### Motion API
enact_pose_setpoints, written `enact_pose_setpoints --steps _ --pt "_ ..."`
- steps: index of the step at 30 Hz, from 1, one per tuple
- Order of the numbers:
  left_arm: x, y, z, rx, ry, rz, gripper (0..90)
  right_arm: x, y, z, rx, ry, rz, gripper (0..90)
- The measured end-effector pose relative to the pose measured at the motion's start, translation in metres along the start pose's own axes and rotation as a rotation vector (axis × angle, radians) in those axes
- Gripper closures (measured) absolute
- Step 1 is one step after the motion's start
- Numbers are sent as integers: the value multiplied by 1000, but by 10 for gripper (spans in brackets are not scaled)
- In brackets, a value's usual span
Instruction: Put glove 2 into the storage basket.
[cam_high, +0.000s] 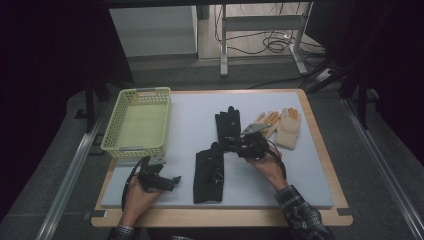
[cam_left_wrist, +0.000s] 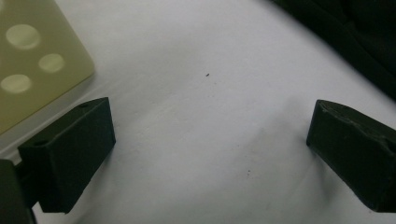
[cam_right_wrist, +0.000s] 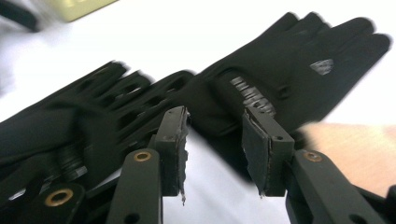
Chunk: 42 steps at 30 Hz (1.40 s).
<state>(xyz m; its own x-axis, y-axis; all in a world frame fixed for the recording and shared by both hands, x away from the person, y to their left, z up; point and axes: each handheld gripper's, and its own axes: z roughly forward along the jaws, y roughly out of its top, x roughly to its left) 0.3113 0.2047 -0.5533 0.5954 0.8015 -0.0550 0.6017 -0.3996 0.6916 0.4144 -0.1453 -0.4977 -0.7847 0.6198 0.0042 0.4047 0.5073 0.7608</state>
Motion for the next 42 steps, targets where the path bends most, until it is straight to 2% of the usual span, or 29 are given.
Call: enact_pose_setpoints --steps 6,8,13,18,20,22,24,26,30,37,42 --pt "0 0 0 0 0 0 13 -19 18 16 -5 -39 -2 583" --pt "0 0 0 0 0 0 13 -23 23 23 -5 -55 -5 536" --pt "0 0 0 0 0 0 13 -30 31 46 31 -93 -41 440" --pt "0 0 0 0 0 1 13 -37 33 66 58 -109 -20 420" --pt "0 0 0 0 0 0 13 -40 32 74 89 -126 -16 427" --pt "0 0 0 0 0 1 13 -45 28 80 77 -88 56 466" --pt "0 0 0 0 0 1 13 -45 27 79 71 -85 66 528" --pt "0 0 0 0 1 2 13 -43 29 78 86 -80 75 639" --pt "0 0 0 2 2 2 13 -39 30 75 96 -94 51 800" --pt "0 0 0 1 0 2 13 -41 29 70 61 -79 93 835" --pt "0 0 0 3 2 2 13 -36 34 57 29 -76 95 837"
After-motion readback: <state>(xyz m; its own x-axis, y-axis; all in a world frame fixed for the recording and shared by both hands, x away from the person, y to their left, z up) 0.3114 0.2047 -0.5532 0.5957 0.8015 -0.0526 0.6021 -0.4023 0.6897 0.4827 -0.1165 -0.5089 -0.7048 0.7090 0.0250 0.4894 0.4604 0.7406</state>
